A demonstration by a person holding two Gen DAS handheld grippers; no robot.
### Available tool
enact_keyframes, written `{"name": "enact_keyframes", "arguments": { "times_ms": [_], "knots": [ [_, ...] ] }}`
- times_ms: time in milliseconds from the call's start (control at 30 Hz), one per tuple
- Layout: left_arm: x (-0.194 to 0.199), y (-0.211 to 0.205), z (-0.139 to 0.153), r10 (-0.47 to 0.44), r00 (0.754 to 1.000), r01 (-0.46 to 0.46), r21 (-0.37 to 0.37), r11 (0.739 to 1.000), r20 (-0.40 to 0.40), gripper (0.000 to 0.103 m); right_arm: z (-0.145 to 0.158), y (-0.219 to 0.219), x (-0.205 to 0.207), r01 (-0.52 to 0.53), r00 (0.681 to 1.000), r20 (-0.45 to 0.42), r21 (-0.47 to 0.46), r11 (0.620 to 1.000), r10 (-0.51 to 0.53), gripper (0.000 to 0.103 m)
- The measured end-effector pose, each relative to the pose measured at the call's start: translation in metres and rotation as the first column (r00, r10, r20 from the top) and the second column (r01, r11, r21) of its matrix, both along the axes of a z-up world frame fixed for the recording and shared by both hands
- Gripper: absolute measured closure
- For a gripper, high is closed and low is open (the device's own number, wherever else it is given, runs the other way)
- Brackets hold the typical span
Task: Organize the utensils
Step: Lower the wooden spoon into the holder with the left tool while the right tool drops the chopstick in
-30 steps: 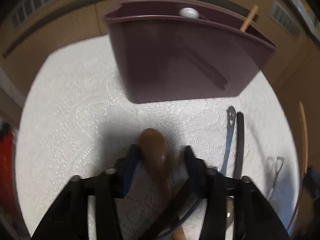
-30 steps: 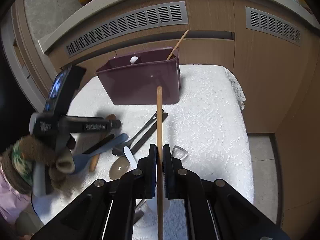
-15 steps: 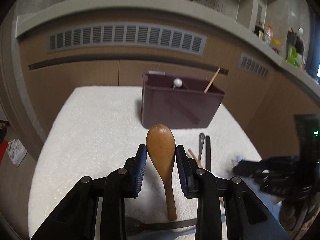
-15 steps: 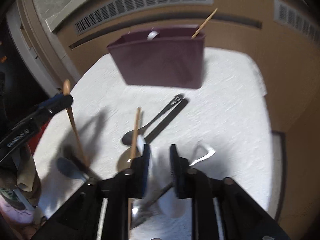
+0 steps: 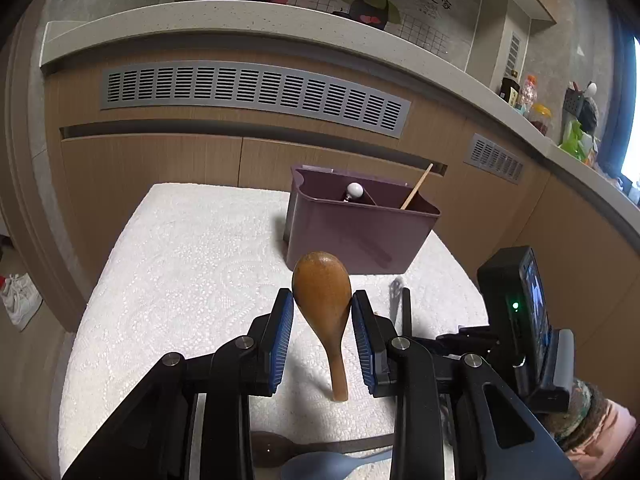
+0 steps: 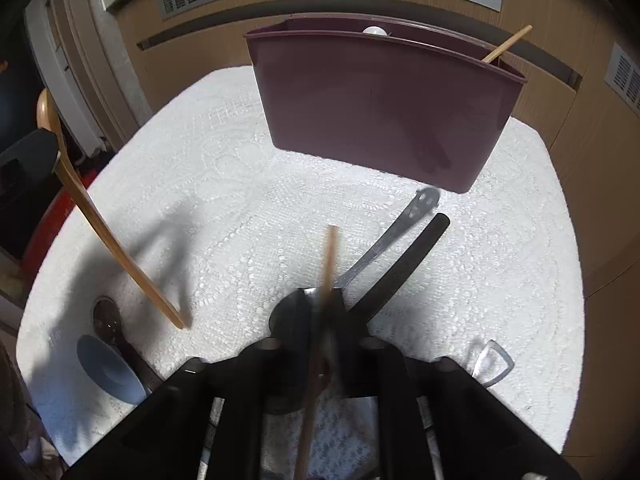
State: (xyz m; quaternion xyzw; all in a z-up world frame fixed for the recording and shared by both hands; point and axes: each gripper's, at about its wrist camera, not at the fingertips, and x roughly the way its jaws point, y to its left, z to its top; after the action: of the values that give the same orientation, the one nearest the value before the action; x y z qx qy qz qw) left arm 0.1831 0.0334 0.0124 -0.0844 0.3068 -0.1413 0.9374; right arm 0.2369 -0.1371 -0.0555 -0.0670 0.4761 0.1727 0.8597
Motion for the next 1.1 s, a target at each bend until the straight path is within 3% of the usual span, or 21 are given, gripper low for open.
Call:
{"name": "enact_keyframes", "arguments": {
  "times_ms": [300, 600, 767, 967, 1100],
  "knots": [
    [-0.017, -0.009, 0.019, -0.021, 0.999, 0.02, 0.02, 1.0, 0.04, 0.072, 0.063, -0.045, -0.046, 0.045, 0.99, 0.129, 0.13, 0.99, -0.062, 0.097],
    [-0.032, -0.022, 0.044, -0.031, 0.996, 0.027, 0.048, 0.998, 0.086, 0.072, 0.105, -0.07, -0.074, 0.062, 0.965, 0.24, 0.182, 0.981, -0.105, 0.098],
    [-0.031, -0.028, 0.061, -0.043, 0.991, 0.033, 0.077, 0.996, 0.124, 0.072, 0.122, -0.079, -0.073, 0.076, 0.952, 0.276, 0.206, 0.976, -0.133, 0.098],
    [-0.009, -0.035, 0.106, -0.062, 0.974, 0.041, 0.099, 0.994, 0.219, 0.072, 0.177, -0.081, -0.056, 0.062, 0.908, 0.395, 0.213, 0.975, -0.144, 0.098],
    [0.004, -0.03, 0.124, -0.051, 0.963, 0.029, 0.086, 0.996, 0.265, 0.072, 0.178, -0.075, -0.03, 0.016, 0.935, 0.348, 0.13, 0.991, -0.061, 0.098]
  ]
}}
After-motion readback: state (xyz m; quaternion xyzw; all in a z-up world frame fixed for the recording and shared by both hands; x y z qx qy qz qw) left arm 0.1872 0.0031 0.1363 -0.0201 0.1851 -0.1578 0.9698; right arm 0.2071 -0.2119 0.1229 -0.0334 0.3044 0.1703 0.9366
